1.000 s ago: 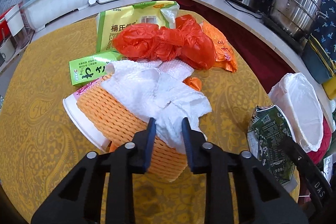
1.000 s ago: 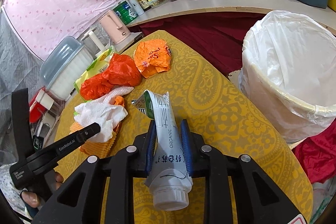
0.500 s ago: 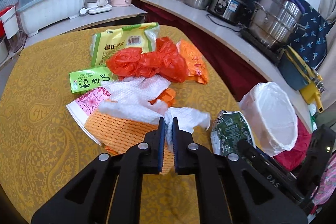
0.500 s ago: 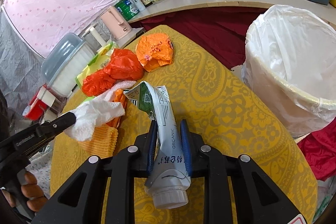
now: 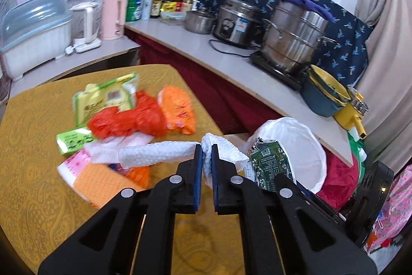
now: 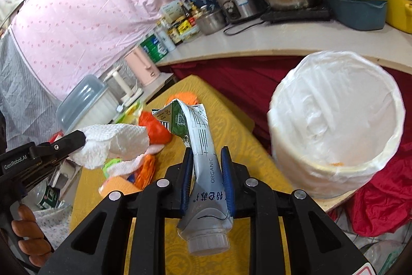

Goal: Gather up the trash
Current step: 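Carry the pouch and tissue over the white bin and open both grippers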

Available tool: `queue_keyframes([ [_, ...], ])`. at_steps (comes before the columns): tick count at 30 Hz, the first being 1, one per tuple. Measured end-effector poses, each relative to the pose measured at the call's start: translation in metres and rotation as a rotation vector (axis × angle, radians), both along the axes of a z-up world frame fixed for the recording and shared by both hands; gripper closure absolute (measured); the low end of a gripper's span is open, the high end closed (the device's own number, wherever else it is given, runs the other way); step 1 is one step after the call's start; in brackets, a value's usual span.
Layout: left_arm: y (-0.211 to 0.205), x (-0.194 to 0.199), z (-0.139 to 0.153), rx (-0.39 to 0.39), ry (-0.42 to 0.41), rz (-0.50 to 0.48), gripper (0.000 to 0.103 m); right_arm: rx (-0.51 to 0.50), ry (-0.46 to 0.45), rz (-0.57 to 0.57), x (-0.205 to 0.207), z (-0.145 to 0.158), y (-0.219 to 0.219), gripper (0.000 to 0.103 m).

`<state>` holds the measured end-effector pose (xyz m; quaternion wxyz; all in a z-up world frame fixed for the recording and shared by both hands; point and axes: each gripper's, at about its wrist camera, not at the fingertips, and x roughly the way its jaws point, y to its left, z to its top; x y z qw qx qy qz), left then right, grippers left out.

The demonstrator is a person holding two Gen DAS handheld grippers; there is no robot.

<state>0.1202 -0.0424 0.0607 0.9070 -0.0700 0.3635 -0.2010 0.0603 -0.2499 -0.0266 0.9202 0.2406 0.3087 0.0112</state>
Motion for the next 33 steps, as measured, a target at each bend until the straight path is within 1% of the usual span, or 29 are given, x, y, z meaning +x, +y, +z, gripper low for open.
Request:
queue_keyframes([
  [7, -0.069, 0.008, 0.008, -0.024, -0.007, -0.118, 0.097, -0.017, -0.044, -0.128, -0.014, 0.018, -0.07, 0.082],
  [11, -0.116, 0.012, 0.006, -0.027, -0.001, -0.192, 0.097, -0.034, -0.05, -0.202, -0.023, 0.02, -0.11, 0.082],
  [15, -0.157, 0.017, -0.003, -0.024, 0.022, -0.251, 0.097, -0.036, -0.041, -0.269, -0.031, 0.014, -0.149, 0.082],
  [19, -0.197, 0.019, -0.017, 0.003, 0.043, -0.302, 0.096, -0.03, -0.028, -0.309, -0.035, 0.004, -0.171, 0.082],
  [23, -0.222, 0.025, -0.029, 0.01, 0.073, -0.334, 0.096, -0.021, -0.018, -0.333, -0.04, -0.005, -0.189, 0.082],
  [26, -0.234, 0.026, -0.037, 0.011, 0.086, -0.346, 0.095, -0.014, -0.014, -0.345, -0.041, -0.01, -0.196, 0.082],
  [27, -0.235, 0.026, -0.039, 0.016, 0.084, -0.343, 0.091, -0.014, -0.013, -0.347, -0.042, -0.011, -0.197, 0.082],
  [28, -0.238, 0.027, -0.041, 0.022, 0.085, -0.347, 0.084, -0.012, -0.012, -0.349, -0.041, -0.012, -0.199, 0.082],
  [29, -0.24, 0.027, -0.042, 0.022, 0.086, -0.348, 0.08, -0.01, -0.012, -0.35, -0.041, -0.013, -0.201, 0.082],
  [30, -0.241, 0.028, -0.043, 0.023, 0.087, -0.343, 0.073, -0.01, -0.012, -0.351, -0.04, -0.013, -0.202, 0.082],
  [31, -0.241, 0.029, -0.043, 0.022, 0.085, -0.338, 0.068, -0.01, -0.013, -0.352, -0.038, -0.013, -0.203, 0.082],
  [32, -0.241, 0.029, -0.043, 0.019, 0.081, -0.333, 0.066, -0.007, -0.014, -0.353, -0.037, -0.014, -0.204, 0.082],
  [33, -0.24, 0.03, -0.043, 0.015, 0.08, -0.331, 0.061, -0.006, -0.017, -0.353, -0.036, -0.014, -0.204, 0.082],
])
